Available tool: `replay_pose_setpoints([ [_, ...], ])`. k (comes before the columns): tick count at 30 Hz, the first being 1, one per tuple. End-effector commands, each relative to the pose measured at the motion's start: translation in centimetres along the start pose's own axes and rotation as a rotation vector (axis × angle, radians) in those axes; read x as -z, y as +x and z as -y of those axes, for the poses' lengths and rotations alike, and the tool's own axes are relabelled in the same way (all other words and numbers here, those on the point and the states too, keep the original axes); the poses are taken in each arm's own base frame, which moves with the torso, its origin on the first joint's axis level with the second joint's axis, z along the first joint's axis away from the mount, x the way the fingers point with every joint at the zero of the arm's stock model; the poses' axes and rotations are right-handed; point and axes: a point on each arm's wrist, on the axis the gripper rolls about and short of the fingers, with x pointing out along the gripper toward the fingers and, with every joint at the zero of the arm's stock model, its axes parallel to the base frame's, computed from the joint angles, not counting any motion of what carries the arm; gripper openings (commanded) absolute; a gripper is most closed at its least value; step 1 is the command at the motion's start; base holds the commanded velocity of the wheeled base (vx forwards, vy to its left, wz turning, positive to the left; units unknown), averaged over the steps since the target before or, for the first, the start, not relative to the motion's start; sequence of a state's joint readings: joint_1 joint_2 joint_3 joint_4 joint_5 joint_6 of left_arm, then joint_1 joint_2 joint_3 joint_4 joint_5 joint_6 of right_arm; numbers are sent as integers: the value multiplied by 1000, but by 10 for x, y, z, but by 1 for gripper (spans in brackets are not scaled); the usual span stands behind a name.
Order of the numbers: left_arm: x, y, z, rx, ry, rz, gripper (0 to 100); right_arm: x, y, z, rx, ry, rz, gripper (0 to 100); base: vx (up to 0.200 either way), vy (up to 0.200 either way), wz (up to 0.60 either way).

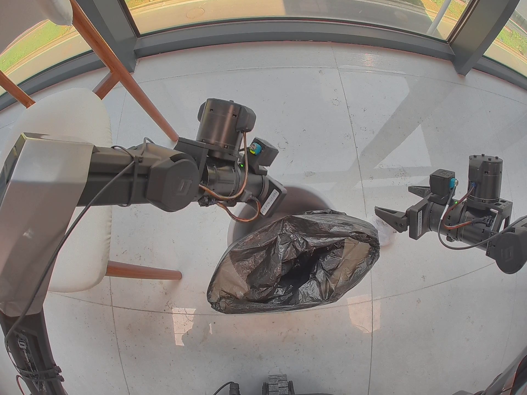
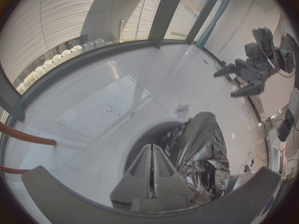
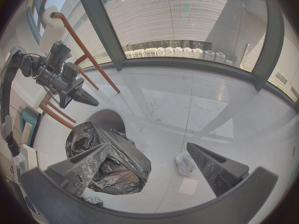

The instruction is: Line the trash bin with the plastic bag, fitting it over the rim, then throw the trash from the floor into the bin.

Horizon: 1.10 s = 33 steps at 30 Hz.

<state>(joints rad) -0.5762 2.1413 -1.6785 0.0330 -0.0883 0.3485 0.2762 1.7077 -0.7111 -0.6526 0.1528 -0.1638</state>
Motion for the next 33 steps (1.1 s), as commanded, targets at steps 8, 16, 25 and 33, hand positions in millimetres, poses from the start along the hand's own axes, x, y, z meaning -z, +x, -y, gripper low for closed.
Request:
replay_pose_setpoints([
  [8,16,2,8,86,62,-51,100,7,-6,-3,6,1,-21,100,0,0,0],
  [16,20,2,10,179,124,-32,100,12,-8,-6,-2,4,-38,100,0,0,0],
  [25,53,21,20,225,166,-125,100,11,-9,-8,-7,1,-36,100,0,0,0],
  [33,66,45,22,222,163,-123,100,12,-9,-8,-9,0,-38,100,0,0,0],
])
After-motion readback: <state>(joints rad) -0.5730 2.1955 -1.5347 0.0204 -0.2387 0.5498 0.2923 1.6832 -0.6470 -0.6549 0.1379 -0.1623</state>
